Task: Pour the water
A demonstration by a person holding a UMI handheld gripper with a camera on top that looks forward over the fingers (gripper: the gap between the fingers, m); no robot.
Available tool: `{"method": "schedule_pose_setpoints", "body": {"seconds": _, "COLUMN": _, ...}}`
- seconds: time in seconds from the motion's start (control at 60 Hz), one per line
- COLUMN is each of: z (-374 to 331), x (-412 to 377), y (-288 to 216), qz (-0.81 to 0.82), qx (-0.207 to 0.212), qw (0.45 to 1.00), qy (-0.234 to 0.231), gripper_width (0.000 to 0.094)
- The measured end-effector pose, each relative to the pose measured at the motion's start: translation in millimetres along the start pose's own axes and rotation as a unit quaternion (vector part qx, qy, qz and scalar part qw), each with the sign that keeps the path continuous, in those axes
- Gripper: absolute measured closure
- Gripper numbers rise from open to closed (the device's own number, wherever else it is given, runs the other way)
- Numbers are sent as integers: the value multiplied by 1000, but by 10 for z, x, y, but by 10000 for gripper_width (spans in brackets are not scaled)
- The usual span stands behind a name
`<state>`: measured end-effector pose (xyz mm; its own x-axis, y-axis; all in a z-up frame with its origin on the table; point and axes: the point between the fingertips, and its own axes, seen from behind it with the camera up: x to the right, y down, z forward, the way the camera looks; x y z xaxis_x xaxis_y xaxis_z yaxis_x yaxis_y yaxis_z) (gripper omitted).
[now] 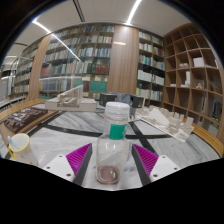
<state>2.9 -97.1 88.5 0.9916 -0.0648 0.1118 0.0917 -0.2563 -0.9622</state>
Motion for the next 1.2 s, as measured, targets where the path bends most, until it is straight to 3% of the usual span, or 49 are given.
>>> {"method": "schedule_pose_setpoints", "body": {"seconds": 0.067, "z": 93, "x": -51, "y": -13, "qz": 2, "qx": 5, "qw": 1000, "qy": -7, "gripper_width": 243}}
{"method": "schedule_pose_setpoints", "body": {"seconds": 0.1, "z": 132, "x": -66, "y": -8, "qz": 5, "qx": 6, "qw": 1000, "qy": -3, "gripper_width": 388}}
{"method": "schedule_pose_setpoints", "body": {"seconds": 0.25, "z": 123, "x": -42, "y": -6, "qz": 21, "qx": 2, "qw": 1000, "qy": 1, "gripper_width": 499}}
{"method": "schedule_pose_setpoints", "body": {"seconds": 0.433, "z": -118, "x": 300, "y": -289, "qz": -65, "qx": 12, "qw": 995, "qy": 68, "gripper_width": 520}}
{"method": "schedule_pose_setpoints", "body": {"seconds": 0.633, "z": -512, "x": 537, "y": -1355, "qz": -276, "qx": 83, "qw": 940, "qy": 183, "gripper_width": 520}}
{"method": "schedule_pose_setpoints", "body": {"seconds": 0.75, "z": -656, "x": 199, "y": -1932, "qz": -432, "qx": 127, "qw": 868, "qy": 210, "gripper_width": 522}}
{"method": "schedule_pose_setpoints", "body": {"seconds": 0.883, "z": -684, "x": -524, "y": -2252, "qz": -619, "qx": 180, "qw": 737, "qy": 205, "gripper_width": 521}}
{"method": "schedule_pose_setpoints", "body": {"seconds": 1.067, "z": -568, "x": -1471, "y": -1949, "qz": -796, "qx": 226, "qw": 537, "qy": 161, "gripper_width": 523}}
{"method": "schedule_pose_setpoints", "body": {"seconds": 1.2, "z": -456, "x": -1829, "y": -1597, "qz": -855, "qx": 242, "qw": 440, "qy": 130, "gripper_width": 524}}
